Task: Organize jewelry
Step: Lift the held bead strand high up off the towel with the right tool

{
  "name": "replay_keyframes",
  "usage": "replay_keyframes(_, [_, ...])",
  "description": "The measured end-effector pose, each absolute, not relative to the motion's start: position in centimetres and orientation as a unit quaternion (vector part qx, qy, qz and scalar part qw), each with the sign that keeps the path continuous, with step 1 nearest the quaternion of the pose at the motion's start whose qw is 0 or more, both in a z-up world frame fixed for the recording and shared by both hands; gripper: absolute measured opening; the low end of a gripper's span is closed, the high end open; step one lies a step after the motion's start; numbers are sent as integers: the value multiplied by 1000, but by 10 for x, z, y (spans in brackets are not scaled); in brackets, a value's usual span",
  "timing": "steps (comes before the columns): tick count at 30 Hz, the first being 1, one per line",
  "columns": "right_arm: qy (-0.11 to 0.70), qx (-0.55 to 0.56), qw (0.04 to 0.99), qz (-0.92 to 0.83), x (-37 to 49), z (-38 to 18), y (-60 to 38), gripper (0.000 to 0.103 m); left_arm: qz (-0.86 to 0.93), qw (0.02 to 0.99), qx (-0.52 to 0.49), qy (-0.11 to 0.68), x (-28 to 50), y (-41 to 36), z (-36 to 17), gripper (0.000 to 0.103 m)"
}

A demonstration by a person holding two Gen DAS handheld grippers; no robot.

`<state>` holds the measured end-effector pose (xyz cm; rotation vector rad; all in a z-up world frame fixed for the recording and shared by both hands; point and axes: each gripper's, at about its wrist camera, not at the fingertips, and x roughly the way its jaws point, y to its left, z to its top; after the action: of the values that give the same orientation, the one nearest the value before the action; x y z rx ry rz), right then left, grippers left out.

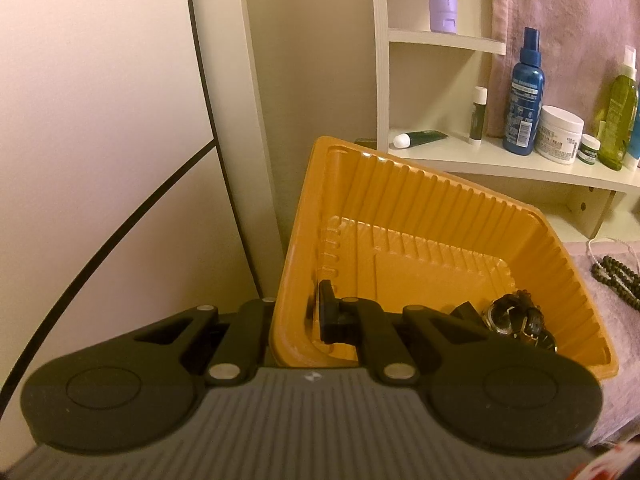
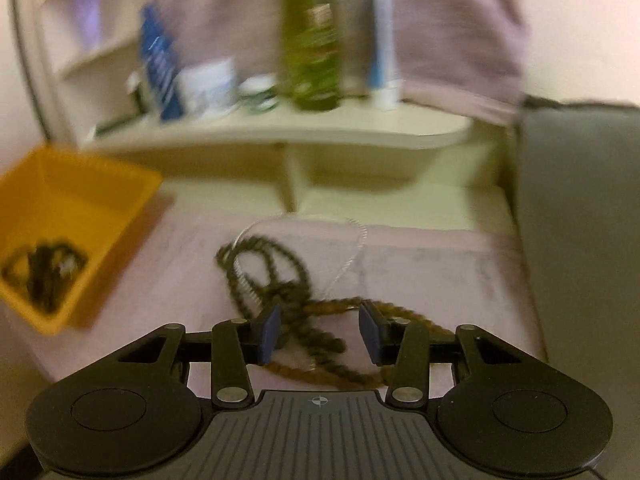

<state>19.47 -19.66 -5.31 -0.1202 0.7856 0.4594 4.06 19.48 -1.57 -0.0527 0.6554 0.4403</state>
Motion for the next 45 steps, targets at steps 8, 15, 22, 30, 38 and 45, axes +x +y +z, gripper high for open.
replay_keyframes(8, [370,-67,900,220,196,-47,-195,44,214,922,-27,320,44,195,-18,7])
replay_keyframes(15, [385,-79,883,256,201,-60,-184,44,216,922,-28,321,43,195,-19,7])
replay_keyframes(22, [377,-92,881,271,203,-71,-174,7,216,921,-27,322,44,195,-19,7])
replay_keyframes(30, [288,-10,924,251,193,0,-210,7,216,922,-27,320,45,195,-19,7])
replay_keyframes(38, [188,21,954,231,184,94,-233,7,215,923,-29,318,44,196,-18,7])
replay_keyframes(45, [134,20,965,226,176,163,-242,7,209,926,-32,312,42,196,-14,7])
